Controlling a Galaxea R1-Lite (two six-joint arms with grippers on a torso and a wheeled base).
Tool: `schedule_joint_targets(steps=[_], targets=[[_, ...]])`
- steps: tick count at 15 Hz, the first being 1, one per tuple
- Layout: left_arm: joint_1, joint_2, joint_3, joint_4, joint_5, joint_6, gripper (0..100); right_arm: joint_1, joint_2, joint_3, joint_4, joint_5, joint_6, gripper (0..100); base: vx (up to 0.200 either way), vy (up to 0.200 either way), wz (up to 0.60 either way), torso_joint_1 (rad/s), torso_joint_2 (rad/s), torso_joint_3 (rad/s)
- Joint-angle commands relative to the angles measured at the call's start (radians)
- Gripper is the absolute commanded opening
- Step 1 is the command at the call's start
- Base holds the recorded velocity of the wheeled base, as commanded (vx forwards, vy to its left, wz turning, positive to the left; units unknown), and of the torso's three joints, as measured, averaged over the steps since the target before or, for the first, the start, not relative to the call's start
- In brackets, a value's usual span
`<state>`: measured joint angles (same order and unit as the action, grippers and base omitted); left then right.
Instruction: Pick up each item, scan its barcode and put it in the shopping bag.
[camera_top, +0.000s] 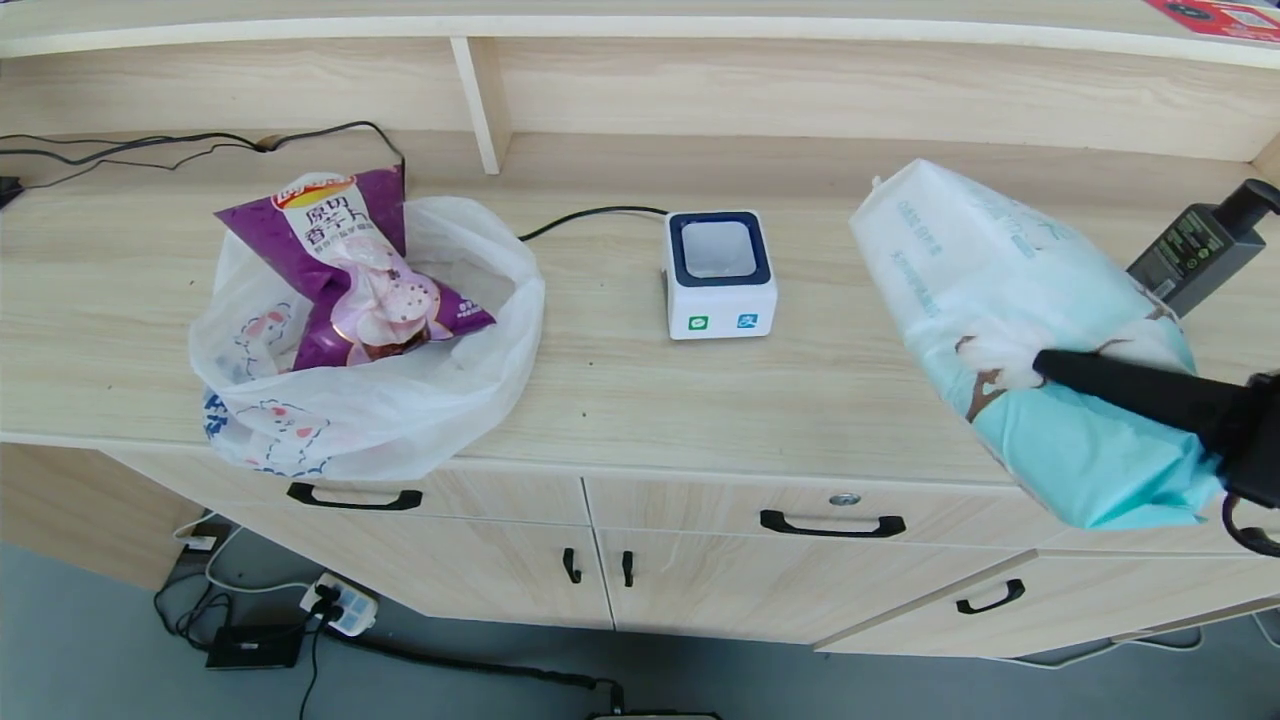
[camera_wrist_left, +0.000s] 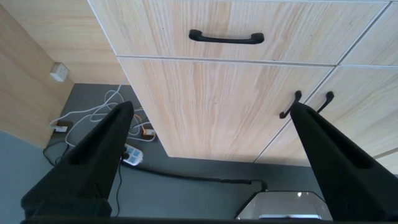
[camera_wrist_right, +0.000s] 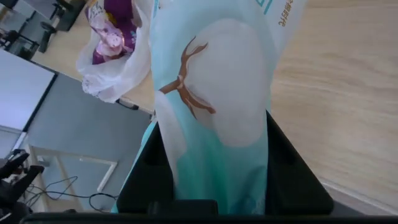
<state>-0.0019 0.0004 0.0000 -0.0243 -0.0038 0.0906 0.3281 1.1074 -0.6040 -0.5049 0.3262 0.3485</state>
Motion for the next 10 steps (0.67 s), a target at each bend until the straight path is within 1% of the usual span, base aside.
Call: schedule_joint_targets(steps=[1,3,4,5,6,7,8,9,10], targets=[[0.000,0.001,0.000,0.000,0.001,0.000,100,0.055,-0.074,0.021,-0.004,-0.001,0.148,0,0.000,0.000,0.00,0.000,0.00,0.000],[0.000,0.001,0.000,0.000,-0.001,0.000,100,0.177,-0.093,-0.002,-0.004,-0.001,0.455,0,0.000,0.000,0.00,0.000,0.00,0.000],[0.000,0.000,0.000,0.000,-0.001,0.000,100,0.200,-0.107,0.004,-0.006,0.001,0.532,0,0.000,0.000,0.00,0.000,0.00,0.000],[0.000,0.001,0.000,0.000,-0.001,0.001,100,0.256,-0.149,0.056,-0.061,0.002,0.698,0,0.000,0.000,0.00,0.000,0.00,0.000],[-0.001,0.001,0.000,0.000,-0.001,0.001,100,0.270,-0.163,0.118,-0.130,0.002,0.754,0,0.000,0.000,0.00,0.000,0.00,0.000],[-0.001,0.001,0.000,0.000,-0.001,0.000,100,0.276,-0.167,0.214,-0.250,0.002,0.785,0,0.000,0.000,0.00,0.000,0.00,0.000],[0.000,0.001,0.000,0.000,-0.001,0.000,100,0.310,-0.167,0.340,-0.412,0.008,0.790,0,0.000,0.000,0.00,0.000,0.00,0.000],[0.000,0.001,0.000,0.000,-0.001,0.001,100,0.345,-0.170,0.431,-0.506,0.008,0.796,0,0.000,0.000,0.00,0.000,0.00,0.000],[0.000,0.001,0.000,0.000,-0.001,0.001,100,0.365,-0.181,0.491,-0.573,0.008,0.811,0,0.000,0.000,0.00,0.000,0.00,0.000]])
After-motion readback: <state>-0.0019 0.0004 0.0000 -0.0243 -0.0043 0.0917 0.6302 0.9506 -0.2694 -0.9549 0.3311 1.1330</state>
